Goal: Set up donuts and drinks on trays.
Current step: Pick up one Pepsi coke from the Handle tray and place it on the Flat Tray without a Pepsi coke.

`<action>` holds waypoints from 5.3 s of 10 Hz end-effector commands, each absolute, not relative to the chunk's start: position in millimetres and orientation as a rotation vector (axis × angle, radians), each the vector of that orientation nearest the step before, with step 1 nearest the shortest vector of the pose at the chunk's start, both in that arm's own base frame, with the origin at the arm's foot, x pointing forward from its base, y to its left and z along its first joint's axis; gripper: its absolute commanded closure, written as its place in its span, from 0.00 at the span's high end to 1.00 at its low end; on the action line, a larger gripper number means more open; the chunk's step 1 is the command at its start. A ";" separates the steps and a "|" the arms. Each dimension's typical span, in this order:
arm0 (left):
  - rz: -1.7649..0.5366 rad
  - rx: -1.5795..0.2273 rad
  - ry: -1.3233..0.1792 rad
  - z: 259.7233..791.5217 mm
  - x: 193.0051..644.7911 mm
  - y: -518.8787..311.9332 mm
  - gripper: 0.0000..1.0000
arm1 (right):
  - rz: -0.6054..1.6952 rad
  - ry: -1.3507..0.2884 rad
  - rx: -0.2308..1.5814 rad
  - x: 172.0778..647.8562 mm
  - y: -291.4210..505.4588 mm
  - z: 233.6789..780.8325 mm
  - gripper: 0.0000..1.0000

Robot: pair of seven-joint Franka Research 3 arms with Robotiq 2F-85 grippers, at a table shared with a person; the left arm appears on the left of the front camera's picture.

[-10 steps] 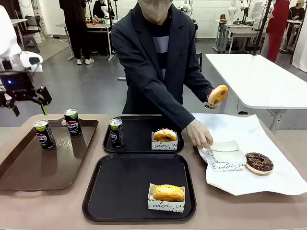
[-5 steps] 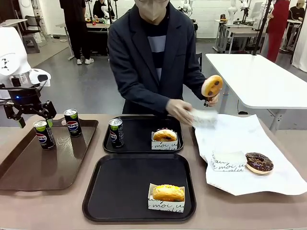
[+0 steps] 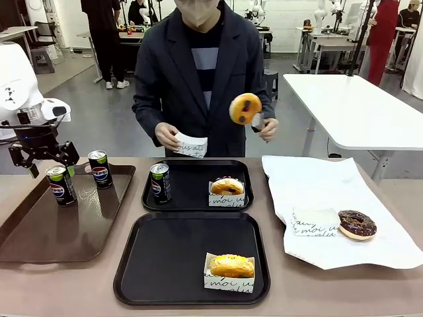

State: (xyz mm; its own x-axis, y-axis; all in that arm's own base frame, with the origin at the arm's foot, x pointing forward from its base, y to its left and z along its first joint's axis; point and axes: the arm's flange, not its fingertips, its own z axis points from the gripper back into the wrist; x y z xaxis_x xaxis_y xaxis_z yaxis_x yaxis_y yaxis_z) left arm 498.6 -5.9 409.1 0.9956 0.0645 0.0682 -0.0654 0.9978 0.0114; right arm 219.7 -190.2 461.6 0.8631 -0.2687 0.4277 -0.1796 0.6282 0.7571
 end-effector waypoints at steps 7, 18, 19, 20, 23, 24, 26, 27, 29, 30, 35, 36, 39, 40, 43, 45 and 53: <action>0.061 -0.019 -0.064 382.0 520.9 -1.4 1.00 | -0.044 -0.552 0.912 220.5 -191.7 458.8 1.00; 0.052 -0.024 -0.049 381.0 521.9 -0.3 0.47 | -0.044 -0.552 0.912 220.5 -191.7 458.8 1.00; 0.055 -0.025 -0.047 381.2 522.8 0.0 0.36 | -0.044 -0.552 0.912 220.5 -191.7 458.8 1.00; 0.056 -0.027 -0.046 381.3 522.7 0.1 0.27 | -0.044 -0.552 0.912 220.5 -191.7 458.8 1.00; 0.059 -0.031 -0.044 386.8 519.7 0.5 0.00 | -0.044 -0.552 0.912 220.5 -191.7 458.8 1.00; 0.082 -0.014 -0.012 402.7 515.1 -4.3 0.00 | -0.044 -0.552 0.912 220.5 -191.7 458.8 1.00; 0.060 0.000 -0.031 465.5 483.4 -11.5 0.00 | -0.044 -0.552 0.912 220.5 -191.7 458.8 1.00; 0.043 0.018 -0.051 490.7 463.5 -14.5 0.00 | -0.044 -0.552 0.912 220.5 -191.7 458.8 1.00; 0.002 0.024 -0.065 525.0 426.6 -21.0 0.00 | -0.044 -0.552 0.912 220.5 -191.7 458.8 1.00; -0.030 0.013 -0.059 536.8 410.7 -23.4 0.00 | -0.044 -0.552 0.912 220.5 -191.7 458.8 1.00; -0.019 0.018 -0.061 550.4 396.7 -26.7 0.00 | -0.044 -0.552 0.912 220.5 -191.7 458.8 1.00; -0.019 0.018 -0.061 550.4 396.7 -26.7 0.00 | -0.044 -0.552 0.912 220.5 -191.7 458.8 1.00; -0.019 0.018 -0.061 550.4 396.7 -26.7 0.00 | -0.044 -0.552 0.912 220.5 -191.7 458.8 1.00; -0.019 0.018 -0.061 550.4 396.7 -26.7 0.00 | -0.044 -0.552 0.912 220.5 -191.7 458.8 1.00; -0.078 -0.008 -0.100 545.5 391.5 -44.9 0.58 | -0.044 -0.552 0.912 220.5 -191.7 458.8 1.00; -0.212 -0.023 -0.114 535.5 386.2 -96.3 0.58 | -0.044 -0.552 0.912 220.5 -191.7 458.8 1.00; -0.513 -0.062 -0.067 461.0 363.6 -311.6 0.58 | -0.044 -0.552 0.912 220.5 -191.7 458.8 1.00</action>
